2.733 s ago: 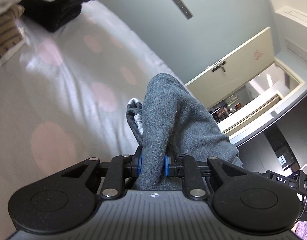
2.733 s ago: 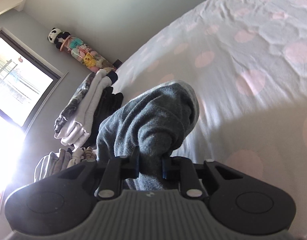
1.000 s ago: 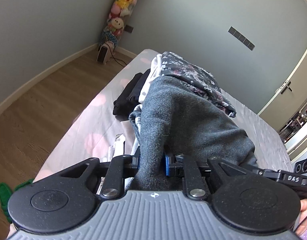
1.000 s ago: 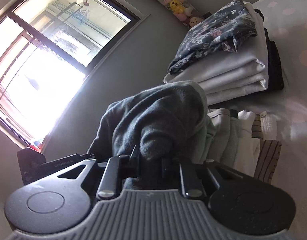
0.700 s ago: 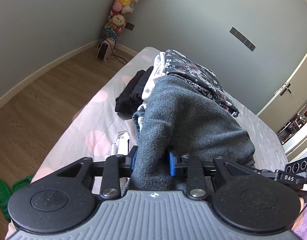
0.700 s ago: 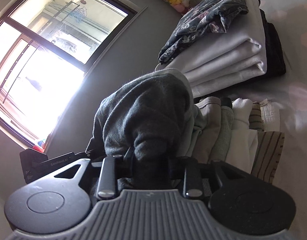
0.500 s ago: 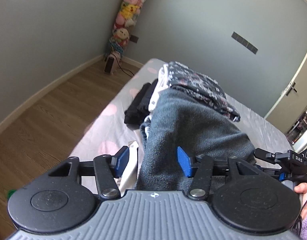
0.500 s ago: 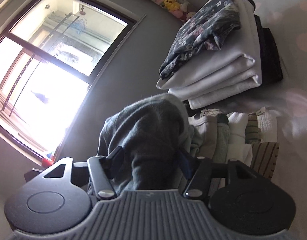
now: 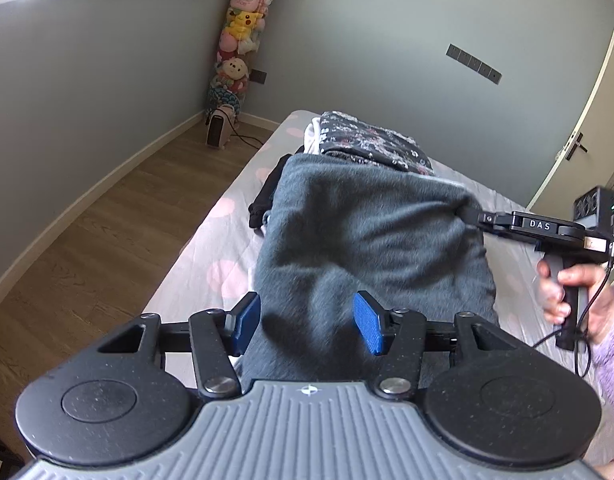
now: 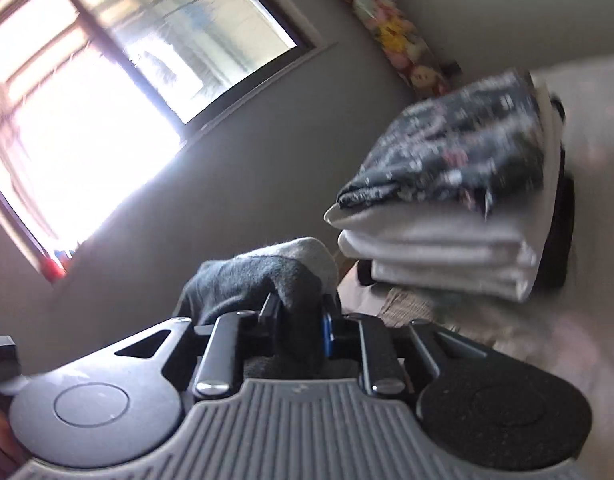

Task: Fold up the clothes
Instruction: 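Carry the bundle with both tools onto the stack of folded clothes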

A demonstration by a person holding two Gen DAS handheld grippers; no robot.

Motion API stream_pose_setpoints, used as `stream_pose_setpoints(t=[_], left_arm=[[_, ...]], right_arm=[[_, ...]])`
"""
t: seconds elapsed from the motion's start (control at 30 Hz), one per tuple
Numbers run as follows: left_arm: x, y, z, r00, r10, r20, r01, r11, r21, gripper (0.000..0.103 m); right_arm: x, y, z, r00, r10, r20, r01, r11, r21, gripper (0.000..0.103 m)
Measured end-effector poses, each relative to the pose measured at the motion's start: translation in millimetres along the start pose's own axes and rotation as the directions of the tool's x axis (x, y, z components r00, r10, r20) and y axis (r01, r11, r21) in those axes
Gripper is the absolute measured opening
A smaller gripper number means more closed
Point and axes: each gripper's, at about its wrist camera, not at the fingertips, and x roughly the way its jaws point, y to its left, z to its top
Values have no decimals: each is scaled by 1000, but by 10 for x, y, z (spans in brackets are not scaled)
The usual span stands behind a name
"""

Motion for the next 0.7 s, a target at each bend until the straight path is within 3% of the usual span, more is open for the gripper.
stream_pose_setpoints(t=[0.1, 0.2, 0.33, 0.5, 0.7], left_arm=[[67, 31, -29, 1000, 5, -22, -5, 1000, -8, 55], [173, 81, -46, 999, 7, -46, -8, 1000, -28, 51], [313, 149, -68, 997, 9, -77, -14, 998, -54, 51], [489, 233, -96, 993, 11, -115, -21, 996, -87, 53], [240, 5, -119, 997, 58, -46, -59, 998, -21, 54]], right_arm=[[109, 231, 4, 990, -139, -21, 130, 962, -239, 19], [296, 227, -93, 977, -203, -58, 176, 936, -304, 18], [520, 11, -236, 965, -239, -104, 206, 944, -257, 18], [551, -148, -210, 967, -217, -135, 193, 966, -174, 19], [299, -5, -124, 973, -204, -110, 180, 964, -195, 28]])
